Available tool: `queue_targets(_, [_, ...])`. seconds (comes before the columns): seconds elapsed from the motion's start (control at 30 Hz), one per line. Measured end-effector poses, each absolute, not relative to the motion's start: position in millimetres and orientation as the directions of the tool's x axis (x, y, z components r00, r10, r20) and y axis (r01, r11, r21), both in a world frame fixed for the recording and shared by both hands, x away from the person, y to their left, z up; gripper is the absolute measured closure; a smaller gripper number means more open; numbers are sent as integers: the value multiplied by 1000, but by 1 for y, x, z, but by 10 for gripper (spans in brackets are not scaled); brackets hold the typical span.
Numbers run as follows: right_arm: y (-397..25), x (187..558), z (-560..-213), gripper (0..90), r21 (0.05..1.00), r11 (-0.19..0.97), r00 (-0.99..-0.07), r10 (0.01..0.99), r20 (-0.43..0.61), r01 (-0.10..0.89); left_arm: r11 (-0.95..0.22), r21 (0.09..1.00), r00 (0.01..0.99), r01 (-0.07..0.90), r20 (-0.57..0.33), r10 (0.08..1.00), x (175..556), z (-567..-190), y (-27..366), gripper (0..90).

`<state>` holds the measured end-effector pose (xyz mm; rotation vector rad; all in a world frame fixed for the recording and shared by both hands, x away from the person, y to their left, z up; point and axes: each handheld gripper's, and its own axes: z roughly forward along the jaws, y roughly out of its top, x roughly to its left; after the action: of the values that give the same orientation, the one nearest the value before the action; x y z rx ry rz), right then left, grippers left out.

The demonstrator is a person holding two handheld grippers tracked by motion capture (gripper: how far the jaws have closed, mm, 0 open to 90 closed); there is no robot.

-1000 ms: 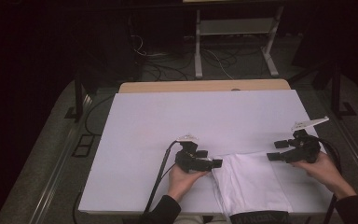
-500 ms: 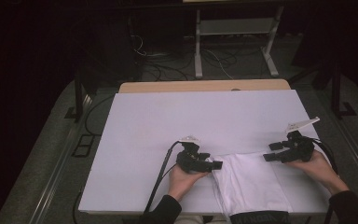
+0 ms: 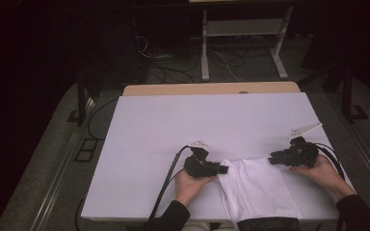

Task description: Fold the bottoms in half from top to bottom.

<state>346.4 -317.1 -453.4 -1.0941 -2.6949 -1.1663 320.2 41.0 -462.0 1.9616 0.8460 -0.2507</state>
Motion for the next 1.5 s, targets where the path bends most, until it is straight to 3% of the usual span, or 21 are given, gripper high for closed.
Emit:
queue_targets(0.1, [-316, 347, -454, 829, 637, 479, -761, 585, 281, 604, -319, 694, 747, 646, -486, 454, 320, -460, 38, 791])
queue_targets(0.2, [-317, 350, -453, 857, 628, 454, -741, 590, 321, 633, -325, 697, 753, 639, -480, 451, 320, -458, 37, 813])
queue_targets(0.8, [-313, 364, -453, 868, 613, 337, -650, 642, 405, 715, -334, 704, 755, 627, -443, 483, 324, -450, 50, 833])
queue_targets(1.5, [-270, 395, -434, 868, 664, 334, -683, 627, 374, 670, -299, 738, 742, 605, -385, 549, 330, -426, 90, 835])
